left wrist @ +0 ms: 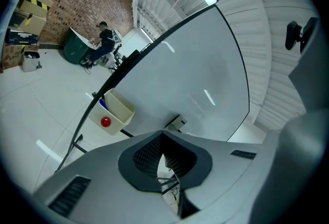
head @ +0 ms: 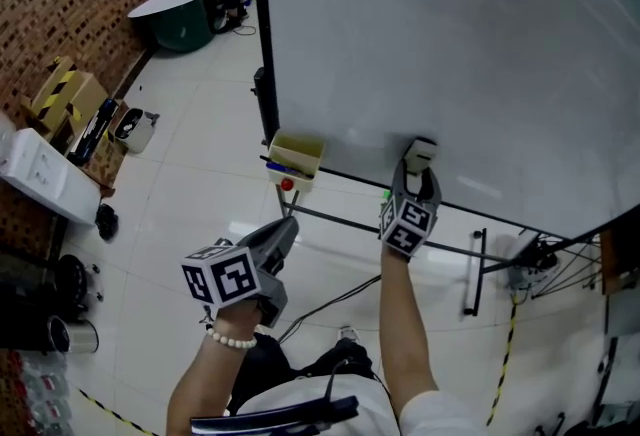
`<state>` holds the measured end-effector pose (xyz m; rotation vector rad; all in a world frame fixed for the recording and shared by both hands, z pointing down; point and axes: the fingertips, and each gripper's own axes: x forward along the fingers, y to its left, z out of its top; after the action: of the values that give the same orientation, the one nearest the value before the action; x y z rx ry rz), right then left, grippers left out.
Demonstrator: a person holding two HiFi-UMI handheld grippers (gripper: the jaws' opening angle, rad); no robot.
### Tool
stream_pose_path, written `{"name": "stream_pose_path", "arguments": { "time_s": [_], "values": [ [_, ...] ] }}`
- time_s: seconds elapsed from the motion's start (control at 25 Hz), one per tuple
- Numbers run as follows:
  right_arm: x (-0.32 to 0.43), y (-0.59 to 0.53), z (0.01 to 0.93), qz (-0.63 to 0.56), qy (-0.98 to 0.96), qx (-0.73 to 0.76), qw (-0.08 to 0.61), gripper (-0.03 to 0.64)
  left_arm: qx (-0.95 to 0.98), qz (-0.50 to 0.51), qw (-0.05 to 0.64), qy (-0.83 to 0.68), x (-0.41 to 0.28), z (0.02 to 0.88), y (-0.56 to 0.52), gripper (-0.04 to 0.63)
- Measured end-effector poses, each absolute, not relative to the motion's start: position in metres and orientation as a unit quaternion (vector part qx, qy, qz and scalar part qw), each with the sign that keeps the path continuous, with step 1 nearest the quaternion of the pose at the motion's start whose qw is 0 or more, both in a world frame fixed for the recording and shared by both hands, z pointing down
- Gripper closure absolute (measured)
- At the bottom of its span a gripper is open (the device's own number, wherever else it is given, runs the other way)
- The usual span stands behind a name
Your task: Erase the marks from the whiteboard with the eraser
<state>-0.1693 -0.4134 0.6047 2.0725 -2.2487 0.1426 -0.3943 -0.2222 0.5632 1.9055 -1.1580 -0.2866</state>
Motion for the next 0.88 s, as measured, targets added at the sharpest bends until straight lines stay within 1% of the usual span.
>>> {"name": "stream_pose_path", "arguments": {
  "time_s": [0.24, 0.88],
  "values": [
    [-0.236, -0.42, 0.602, 0.049, -0.742, 0.667, 0.04, 0.365, 0.762, -0.114, 0.441, -0.46, -0.443, 0.57, -0.22, 0.6],
    [-0.371, -0.427, 0.613, 0.051, -0.75, 0.658, 0.042, 0.365, 0.757, -0.111, 0.445, -0.466, -0.569, 0.581, -0.207, 0.6]
  ]
}}
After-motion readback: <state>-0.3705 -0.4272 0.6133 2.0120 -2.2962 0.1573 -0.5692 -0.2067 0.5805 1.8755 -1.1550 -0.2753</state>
